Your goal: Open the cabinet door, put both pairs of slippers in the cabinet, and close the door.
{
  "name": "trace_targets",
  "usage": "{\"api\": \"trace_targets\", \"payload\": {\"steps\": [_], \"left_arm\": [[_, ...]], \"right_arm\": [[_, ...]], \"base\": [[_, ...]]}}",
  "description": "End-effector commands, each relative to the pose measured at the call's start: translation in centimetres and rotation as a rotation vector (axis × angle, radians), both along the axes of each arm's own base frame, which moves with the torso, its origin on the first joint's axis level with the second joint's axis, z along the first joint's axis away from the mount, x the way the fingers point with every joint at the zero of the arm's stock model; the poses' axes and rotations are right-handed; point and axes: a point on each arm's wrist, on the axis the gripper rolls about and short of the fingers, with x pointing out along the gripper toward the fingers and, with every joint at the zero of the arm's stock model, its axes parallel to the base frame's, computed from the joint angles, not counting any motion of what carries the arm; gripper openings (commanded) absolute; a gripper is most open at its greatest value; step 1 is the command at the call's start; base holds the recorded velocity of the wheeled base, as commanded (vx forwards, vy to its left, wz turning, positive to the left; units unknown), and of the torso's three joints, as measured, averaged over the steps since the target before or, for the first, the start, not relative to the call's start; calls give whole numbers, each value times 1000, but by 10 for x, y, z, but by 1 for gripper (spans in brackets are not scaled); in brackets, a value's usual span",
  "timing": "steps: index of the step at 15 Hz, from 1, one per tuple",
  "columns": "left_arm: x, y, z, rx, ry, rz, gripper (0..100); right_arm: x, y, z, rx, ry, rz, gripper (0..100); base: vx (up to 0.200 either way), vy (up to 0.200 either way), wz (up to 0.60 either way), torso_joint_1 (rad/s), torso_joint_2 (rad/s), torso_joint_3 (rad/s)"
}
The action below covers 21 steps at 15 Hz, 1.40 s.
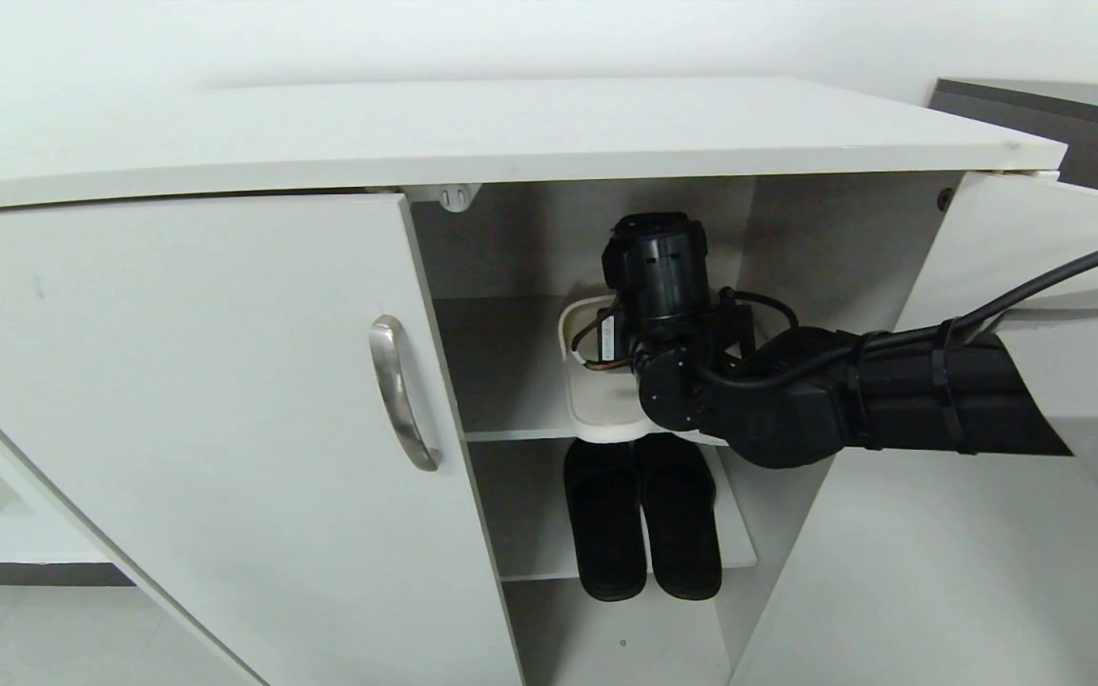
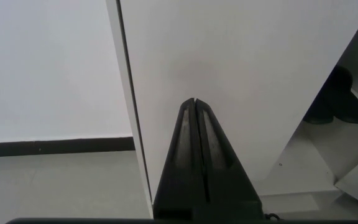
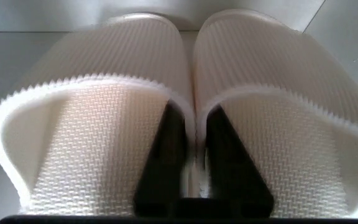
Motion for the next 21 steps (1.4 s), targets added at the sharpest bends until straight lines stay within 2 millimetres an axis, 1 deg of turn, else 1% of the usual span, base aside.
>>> {"api": "trace_targets", "payload": {"steps": [1, 3, 4, 6, 8, 10, 12, 14, 15, 17, 18, 20, 21], "left_arm": [[0, 0, 0, 0, 1, 1, 0], [0, 0, 0, 0, 1, 1, 0], [0, 0, 0, -2, 1, 1, 0], [0, 0, 0, -2, 1, 1, 0], [0, 0, 0, 0, 1, 1, 0], [0, 0, 0, -2, 0, 1, 0], [0, 0, 0, -2, 1, 1, 0], [0, 0, 0, -2, 1, 1, 0], [0, 0, 0, -2, 1, 1, 0], [0, 0, 0, -2, 1, 1, 0], [0, 0, 0, -2, 1, 1, 0], [0, 0, 0, -2, 0, 1, 0], [0, 0, 0, -2, 1, 1, 0]], "right_arm": [[0, 0, -1, -5, 5, 0, 100], [-2, 0, -1, -3, 5, 3, 100], [-6, -1, -1, -8, 9, 7, 100], [-18, -6, 7, -2, 5, 19, 100], [-35, -15, 17, -1, 4, 31, 100], [-59, -26, 20, 1, 18, 55, 100], [-88, -40, 25, 10, 26, 95, 100], [-114, -59, 32, 33, 15, 147, 100], [-128, -72, 32, 41, 19, 203, 100], [-148, -96, 23, 50, 42, 305, 100], [-155, -105, 16, 51, 51, 337, 100], [-164, -115, 1, 61, 57, 390, 100], [-167, -116, -7, 66, 63, 426, 100]], "base": [[0, 0, 0, 0, 0, 0], [0, 0, 0, 0, 0, 0], [0, 0, 0, 0, 0, 0], [0, 0, 0, 0, 0, 0], [0, 0, 0, 0, 0, 0], [0, 0, 0, 0, 0, 0], [0, 0, 0, 0, 0, 0], [0, 0, 0, 0, 0, 0], [0, 0, 0, 0, 0, 0], [0, 0, 0, 0, 0, 0], [0, 0, 0, 0, 0, 0], [0, 0, 0, 0, 0, 0], [0, 0, 0, 0, 0, 0]]}}
